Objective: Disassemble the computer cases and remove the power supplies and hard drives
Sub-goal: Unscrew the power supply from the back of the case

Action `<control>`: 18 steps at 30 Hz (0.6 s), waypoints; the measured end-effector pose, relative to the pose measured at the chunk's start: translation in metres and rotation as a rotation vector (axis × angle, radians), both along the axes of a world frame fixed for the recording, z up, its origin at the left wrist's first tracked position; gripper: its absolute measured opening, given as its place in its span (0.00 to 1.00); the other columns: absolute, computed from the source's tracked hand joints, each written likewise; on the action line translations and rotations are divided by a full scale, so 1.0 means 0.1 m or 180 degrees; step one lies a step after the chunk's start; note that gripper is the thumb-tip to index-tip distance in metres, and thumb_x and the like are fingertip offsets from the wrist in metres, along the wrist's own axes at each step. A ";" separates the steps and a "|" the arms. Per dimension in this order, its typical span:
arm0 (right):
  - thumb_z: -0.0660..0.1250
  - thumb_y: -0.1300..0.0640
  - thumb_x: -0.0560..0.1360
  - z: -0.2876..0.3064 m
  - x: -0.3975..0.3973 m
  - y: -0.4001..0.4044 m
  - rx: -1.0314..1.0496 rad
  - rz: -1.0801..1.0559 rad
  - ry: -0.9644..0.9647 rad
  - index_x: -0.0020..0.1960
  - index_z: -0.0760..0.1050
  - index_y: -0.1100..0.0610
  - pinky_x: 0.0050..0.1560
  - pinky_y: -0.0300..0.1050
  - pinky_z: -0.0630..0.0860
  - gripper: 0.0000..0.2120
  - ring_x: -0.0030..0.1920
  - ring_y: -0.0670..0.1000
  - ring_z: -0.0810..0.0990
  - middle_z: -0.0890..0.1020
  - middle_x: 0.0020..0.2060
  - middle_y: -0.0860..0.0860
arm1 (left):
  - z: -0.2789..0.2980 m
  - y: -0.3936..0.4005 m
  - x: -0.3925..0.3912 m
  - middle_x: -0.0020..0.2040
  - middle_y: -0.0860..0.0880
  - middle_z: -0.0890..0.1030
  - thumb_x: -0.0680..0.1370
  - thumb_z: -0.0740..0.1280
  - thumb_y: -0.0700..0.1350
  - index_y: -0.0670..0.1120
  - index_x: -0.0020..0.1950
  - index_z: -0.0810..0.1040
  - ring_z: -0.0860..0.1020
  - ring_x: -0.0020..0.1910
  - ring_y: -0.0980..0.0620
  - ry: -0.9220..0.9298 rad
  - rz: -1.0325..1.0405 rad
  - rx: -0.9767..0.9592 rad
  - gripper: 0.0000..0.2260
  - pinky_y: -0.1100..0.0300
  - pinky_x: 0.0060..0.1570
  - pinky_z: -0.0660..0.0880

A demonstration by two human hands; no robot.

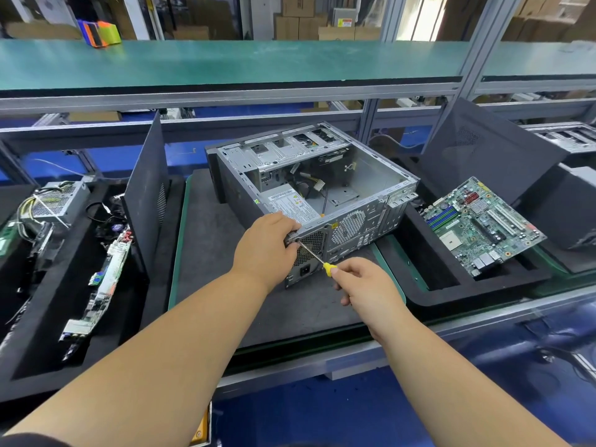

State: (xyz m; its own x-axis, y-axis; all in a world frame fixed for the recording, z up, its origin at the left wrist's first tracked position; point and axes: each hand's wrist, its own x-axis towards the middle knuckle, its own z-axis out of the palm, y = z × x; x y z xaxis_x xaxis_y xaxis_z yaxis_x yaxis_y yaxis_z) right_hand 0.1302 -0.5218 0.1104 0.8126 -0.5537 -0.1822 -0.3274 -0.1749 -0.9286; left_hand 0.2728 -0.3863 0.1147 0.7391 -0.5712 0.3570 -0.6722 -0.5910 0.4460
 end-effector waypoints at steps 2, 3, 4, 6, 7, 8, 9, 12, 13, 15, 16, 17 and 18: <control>0.70 0.54 0.76 -0.01 0.00 -0.01 0.0056 -0.0041 -0.0122 0.45 0.78 0.52 0.34 0.41 0.73 0.02 0.27 0.45 0.74 0.77 0.36 0.49 | 0.00 0.00 0.00 0.58 0.52 0.79 0.76 0.71 0.46 0.49 0.62 0.80 0.73 0.63 0.49 -0.0013 0.0002 0.0014 0.14 0.55 0.61 0.70; 0.71 0.56 0.75 -0.02 0.00 -0.01 0.0048 -0.0042 -0.0167 0.45 0.78 0.51 0.33 0.40 0.73 0.02 0.27 0.45 0.73 0.76 0.35 0.49 | -0.01 -0.01 0.01 0.58 0.52 0.79 0.76 0.71 0.46 0.49 0.62 0.80 0.73 0.63 0.49 -0.0018 0.0004 0.0018 0.14 0.56 0.60 0.70; 0.72 0.57 0.74 -0.03 0.01 -0.01 0.0020 -0.0032 -0.0195 0.45 0.78 0.50 0.33 0.41 0.73 0.04 0.28 0.45 0.72 0.75 0.34 0.48 | -0.01 -0.01 0.01 0.57 0.53 0.79 0.76 0.71 0.46 0.49 0.62 0.80 0.73 0.62 0.50 -0.0023 0.0006 0.0021 0.14 0.56 0.60 0.70; 0.74 0.57 0.73 -0.04 0.01 0.00 -0.0042 -0.0011 -0.0187 0.45 0.78 0.50 0.34 0.43 0.71 0.06 0.30 0.46 0.71 0.74 0.34 0.46 | -0.01 0.00 0.01 0.57 0.53 0.79 0.76 0.71 0.46 0.49 0.62 0.80 0.73 0.62 0.50 -0.0030 -0.0001 0.0037 0.14 0.57 0.60 0.70; 0.74 0.55 0.73 -0.03 0.01 0.01 -0.0057 -0.0020 -0.0142 0.45 0.78 0.50 0.35 0.44 0.71 0.05 0.31 0.46 0.71 0.74 0.34 0.46 | -0.01 0.00 0.01 0.57 0.53 0.79 0.76 0.71 0.46 0.49 0.62 0.79 0.73 0.63 0.50 -0.0029 -0.0009 0.0045 0.14 0.56 0.61 0.70; 0.73 0.53 0.73 -0.03 0.02 0.01 -0.0052 -0.0031 -0.0064 0.45 0.78 0.51 0.36 0.44 0.71 0.04 0.32 0.46 0.72 0.75 0.34 0.46 | -0.01 0.00 0.02 0.57 0.53 0.79 0.76 0.70 0.46 0.49 0.62 0.79 0.72 0.64 0.50 -0.0028 -0.0019 0.0048 0.14 0.56 0.62 0.70; 0.71 0.50 0.75 -0.02 0.02 0.00 -0.0045 -0.0029 0.0041 0.45 0.79 0.52 0.37 0.44 0.71 0.06 0.32 0.47 0.72 0.77 0.34 0.47 | -0.01 0.00 0.02 0.58 0.53 0.79 0.76 0.70 0.46 0.49 0.62 0.79 0.72 0.65 0.50 -0.0024 -0.0030 0.0049 0.14 0.55 0.63 0.70; 0.62 0.50 0.80 0.00 0.03 -0.01 0.0046 0.0073 0.0329 0.45 0.80 0.56 0.37 0.44 0.71 0.12 0.30 0.48 0.72 0.81 0.36 0.50 | -0.01 0.00 0.02 0.58 0.53 0.79 0.77 0.70 0.47 0.50 0.63 0.79 0.72 0.65 0.50 -0.0009 -0.0045 0.0079 0.14 0.54 0.63 0.71; 0.61 0.51 0.80 0.01 0.03 -0.01 0.0047 0.0109 0.0350 0.45 0.80 0.55 0.36 0.43 0.71 0.12 0.29 0.47 0.71 0.81 0.35 0.49 | 0.00 0.00 0.02 0.58 0.53 0.78 0.77 0.70 0.47 0.50 0.63 0.79 0.72 0.65 0.50 -0.0011 -0.0037 0.0085 0.14 0.55 0.63 0.71; 0.62 0.51 0.80 0.01 0.02 -0.02 -0.0052 0.0130 0.0328 0.44 0.80 0.53 0.34 0.40 0.72 0.11 0.27 0.44 0.72 0.82 0.34 0.47 | -0.01 0.01 0.02 0.58 0.53 0.78 0.77 0.70 0.47 0.50 0.63 0.79 0.71 0.65 0.50 -0.0011 -0.0018 0.0071 0.14 0.55 0.63 0.70; 0.64 0.51 0.79 0.01 0.01 -0.03 -0.0091 0.0113 0.0290 0.43 0.80 0.52 0.35 0.40 0.72 0.10 0.26 0.43 0.72 0.82 0.33 0.46 | -0.01 0.00 0.01 0.58 0.53 0.79 0.77 0.70 0.47 0.50 0.63 0.79 0.71 0.66 0.51 -0.0010 -0.0014 0.0066 0.14 0.55 0.63 0.70; 0.65 0.50 0.79 0.00 0.01 -0.04 -0.0098 0.0085 0.0237 0.43 0.80 0.52 0.35 0.41 0.73 0.09 0.26 0.43 0.72 0.83 0.33 0.46 | -0.01 0.00 0.01 0.58 0.53 0.79 0.77 0.70 0.47 0.50 0.63 0.79 0.71 0.66 0.51 -0.0011 -0.0017 0.0070 0.14 0.56 0.63 0.70; 0.66 0.50 0.78 -0.01 0.00 -0.04 -0.0069 0.0059 0.0170 0.43 0.80 0.53 0.35 0.42 0.73 0.09 0.27 0.43 0.72 0.83 0.34 0.46 | -0.01 0.00 0.01 0.57 0.54 0.78 0.77 0.70 0.47 0.51 0.63 0.79 0.72 0.65 0.51 -0.0011 -0.0024 0.0082 0.14 0.56 0.62 0.70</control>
State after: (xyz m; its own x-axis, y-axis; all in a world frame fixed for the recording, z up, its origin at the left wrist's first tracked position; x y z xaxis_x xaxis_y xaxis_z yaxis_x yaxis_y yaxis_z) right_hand 0.1306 -0.5259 0.1090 0.8122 -0.5429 -0.2138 -0.3730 -0.2013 -0.9057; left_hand 0.2742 -0.3861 0.1139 0.7335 -0.5857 0.3449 -0.6782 -0.5971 0.4283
